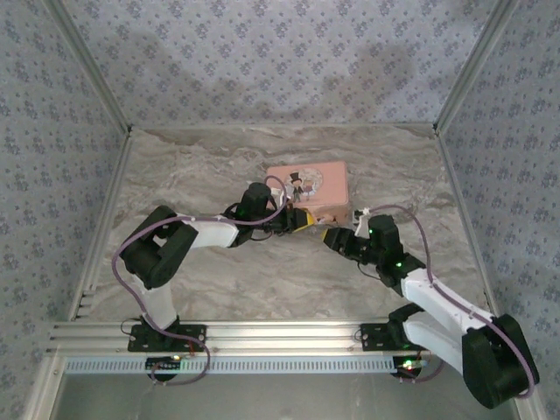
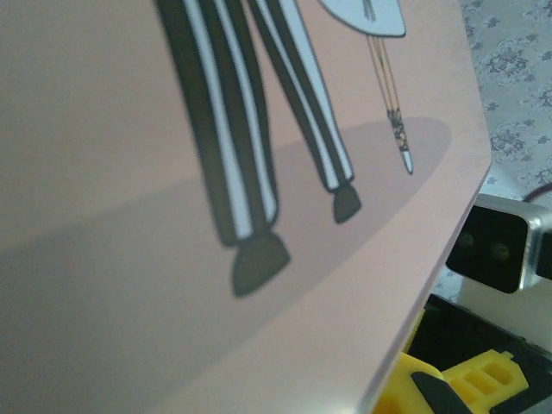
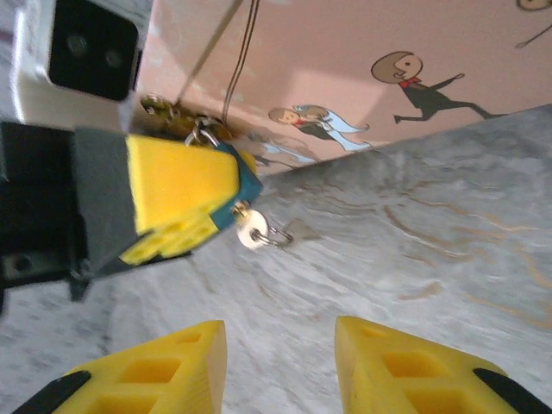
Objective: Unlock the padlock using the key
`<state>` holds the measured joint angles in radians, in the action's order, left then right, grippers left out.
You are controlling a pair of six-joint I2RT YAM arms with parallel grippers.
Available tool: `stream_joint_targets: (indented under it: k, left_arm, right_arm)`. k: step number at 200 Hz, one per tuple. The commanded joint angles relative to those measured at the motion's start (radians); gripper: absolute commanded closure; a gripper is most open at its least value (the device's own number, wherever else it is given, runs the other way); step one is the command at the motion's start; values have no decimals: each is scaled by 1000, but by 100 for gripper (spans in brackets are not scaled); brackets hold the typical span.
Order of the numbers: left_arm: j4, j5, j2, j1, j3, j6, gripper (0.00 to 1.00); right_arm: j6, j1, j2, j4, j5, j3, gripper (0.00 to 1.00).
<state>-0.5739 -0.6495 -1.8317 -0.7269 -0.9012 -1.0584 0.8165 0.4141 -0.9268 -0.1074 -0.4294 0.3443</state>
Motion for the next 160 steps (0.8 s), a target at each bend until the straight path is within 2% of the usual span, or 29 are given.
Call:
stream_joint_targets:
  k: [1,45,81,160]
  left_arm:
    - [53,-56,14,-5,-35,-26,100]
    - [115,-53,26,-6,-54,-7,100]
    - [146,-58,35,-6,-62,0,100]
    - [167,-74,46,-5,-73,3,100]
  right_arm:
    - [-178,32,26,258,96,70,63]
    - [-336,181,-12,356,307,178,63]
    - [-409,246,-94,372,420,260,60]
    - [-523,297,-276,366,495,386,54]
